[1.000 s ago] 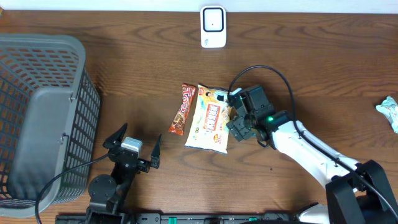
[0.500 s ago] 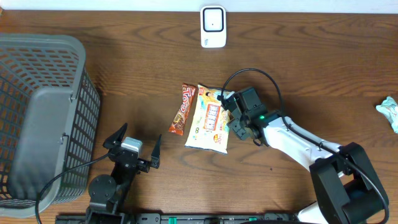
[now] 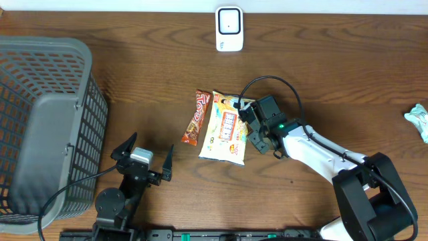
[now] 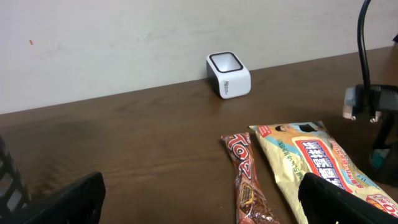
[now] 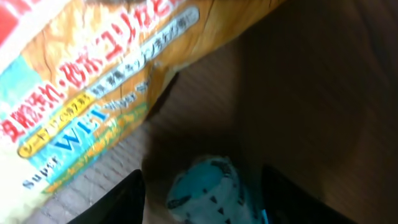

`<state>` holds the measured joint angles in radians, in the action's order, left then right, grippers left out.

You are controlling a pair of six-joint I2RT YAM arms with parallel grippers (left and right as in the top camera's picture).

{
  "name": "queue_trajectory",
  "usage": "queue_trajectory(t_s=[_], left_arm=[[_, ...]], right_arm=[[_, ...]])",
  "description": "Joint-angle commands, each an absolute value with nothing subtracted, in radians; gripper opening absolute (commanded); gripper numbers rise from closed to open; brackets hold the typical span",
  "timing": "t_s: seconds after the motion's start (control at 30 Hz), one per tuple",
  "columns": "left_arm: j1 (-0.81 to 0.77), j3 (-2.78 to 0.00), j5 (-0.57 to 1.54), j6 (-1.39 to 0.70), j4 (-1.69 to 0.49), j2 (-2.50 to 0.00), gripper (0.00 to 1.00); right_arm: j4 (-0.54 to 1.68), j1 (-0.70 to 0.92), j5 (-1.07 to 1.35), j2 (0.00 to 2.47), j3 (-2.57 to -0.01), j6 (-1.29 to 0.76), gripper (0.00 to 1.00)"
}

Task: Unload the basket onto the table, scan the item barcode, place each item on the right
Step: 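Lower the right gripper over the bottle cap and grasp it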

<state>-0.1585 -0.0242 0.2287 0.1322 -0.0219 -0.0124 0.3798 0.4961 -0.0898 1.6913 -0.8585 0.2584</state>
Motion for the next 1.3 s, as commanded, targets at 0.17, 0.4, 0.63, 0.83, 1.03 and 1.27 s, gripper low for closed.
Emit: queue_trajectory(t_s=[0.17,0.4,0.63,0.83,1.03,1.27], left_arm=[[-0.162,-0.006,0.231,0.142,-0.052,-0.011,0.99],[-0.162,-0.006,0.231,0.142,-0.052,-0.011,0.99],[-0.162,-0.006,0.231,0.142,-0.052,-0.011,0.99],[-0.162,-0.006,0.231,0.142,-0.052,-0.011,0.99],[-0.162,-0.006,0.231,0.142,-0.052,-0.011,0.99],[-0.162,-0.006,0.231,0.142,-0.052,-0.011,0.99]], right_arm=[[0.431,0.496,-0.171,1.696,-0.873,0.258,0.40],[0.411,0.496,-0.186,1.696,-0.889,0.216,0.23],[0.443,0.496,-0.185,1.696,-1.028,0.193,0.21],[0.543,0.496,-0.179,1.696,-1.151,0.179,0.31],[0.735,0.495,-0.165,1.697,-1.159,0.154,0.56],[0.826,0.494,-0.121,1.699,-1.128,0.116,0.63]])
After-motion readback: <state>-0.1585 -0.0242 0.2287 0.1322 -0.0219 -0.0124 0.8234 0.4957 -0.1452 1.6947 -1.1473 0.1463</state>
